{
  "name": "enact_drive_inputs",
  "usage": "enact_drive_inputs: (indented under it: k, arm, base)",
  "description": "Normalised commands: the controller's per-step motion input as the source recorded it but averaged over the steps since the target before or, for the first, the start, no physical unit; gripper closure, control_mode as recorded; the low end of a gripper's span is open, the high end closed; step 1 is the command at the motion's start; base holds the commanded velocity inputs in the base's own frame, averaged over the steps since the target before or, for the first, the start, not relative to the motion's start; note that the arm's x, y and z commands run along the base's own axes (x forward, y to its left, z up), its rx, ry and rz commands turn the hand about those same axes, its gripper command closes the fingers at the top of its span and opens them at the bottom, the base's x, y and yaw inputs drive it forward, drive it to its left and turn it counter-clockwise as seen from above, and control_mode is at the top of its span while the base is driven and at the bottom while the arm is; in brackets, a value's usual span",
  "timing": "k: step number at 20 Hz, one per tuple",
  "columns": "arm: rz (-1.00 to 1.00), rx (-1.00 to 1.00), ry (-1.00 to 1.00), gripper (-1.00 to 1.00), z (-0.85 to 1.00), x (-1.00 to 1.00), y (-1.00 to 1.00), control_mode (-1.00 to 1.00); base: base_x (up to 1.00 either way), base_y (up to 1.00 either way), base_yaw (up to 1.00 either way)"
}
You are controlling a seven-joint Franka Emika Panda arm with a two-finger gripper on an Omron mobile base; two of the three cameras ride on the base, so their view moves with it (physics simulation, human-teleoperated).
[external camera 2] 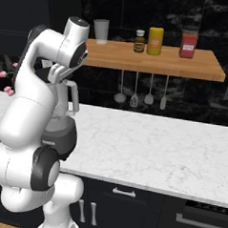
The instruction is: Close the lid blender by securely placing the lid on top.
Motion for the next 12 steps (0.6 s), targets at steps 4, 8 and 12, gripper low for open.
enact_drive_inputs:
  k: [4,8,12]
  arm:
    - [0.01,0.00,0.03,-1.00,-0.13,0.09,0.38,-1.00]
    - [0.00,0.00,0.01,-1.00,-0.11,0.01,0.33,-1.00]
    - [0.00,0.00,0.00,-1.00,-0.01,0.01,0.25,-1.00]
  base:
    - [0.00,0.00,0.00]
    - [0.00,0.00,0.00]
    - [0.00,0.00,0.00]
